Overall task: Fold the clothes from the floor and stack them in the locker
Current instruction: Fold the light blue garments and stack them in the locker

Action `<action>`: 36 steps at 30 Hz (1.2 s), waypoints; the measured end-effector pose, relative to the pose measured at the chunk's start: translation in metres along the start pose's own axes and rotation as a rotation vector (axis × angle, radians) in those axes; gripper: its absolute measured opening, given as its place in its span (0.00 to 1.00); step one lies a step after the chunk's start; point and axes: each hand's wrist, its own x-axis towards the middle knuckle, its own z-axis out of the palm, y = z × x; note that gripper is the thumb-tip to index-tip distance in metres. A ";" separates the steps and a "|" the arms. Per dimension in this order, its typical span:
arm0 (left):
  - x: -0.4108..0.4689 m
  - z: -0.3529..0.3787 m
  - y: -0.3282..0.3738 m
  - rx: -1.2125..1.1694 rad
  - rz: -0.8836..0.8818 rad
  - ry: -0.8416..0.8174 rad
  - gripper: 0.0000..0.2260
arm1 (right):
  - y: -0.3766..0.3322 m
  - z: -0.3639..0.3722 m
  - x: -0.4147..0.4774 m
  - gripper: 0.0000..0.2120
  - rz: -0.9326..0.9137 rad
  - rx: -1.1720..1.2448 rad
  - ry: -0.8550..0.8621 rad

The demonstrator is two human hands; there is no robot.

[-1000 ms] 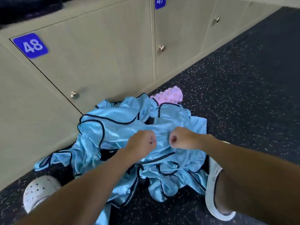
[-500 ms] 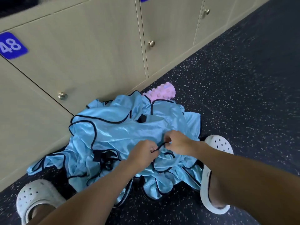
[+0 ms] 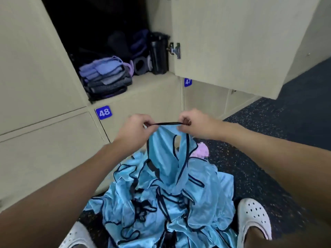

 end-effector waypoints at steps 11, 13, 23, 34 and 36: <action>-0.039 -0.058 0.056 -0.255 0.037 0.109 0.12 | -0.116 -0.032 0.010 0.02 0.048 0.387 0.278; -0.039 -0.051 0.051 -0.286 0.001 0.096 0.08 | -0.114 -0.025 0.012 0.02 0.088 0.442 0.262; -0.013 -0.026 0.042 -0.510 -0.194 0.156 0.05 | -0.090 -0.008 0.040 0.05 0.163 0.590 0.256; -0.009 -0.044 0.047 -0.886 -0.315 0.263 0.05 | -0.073 -0.005 0.002 0.16 0.007 0.342 0.095; -0.012 -0.045 0.050 -0.886 -0.296 0.253 0.05 | -0.073 0.001 0.001 0.07 -0.032 0.315 0.163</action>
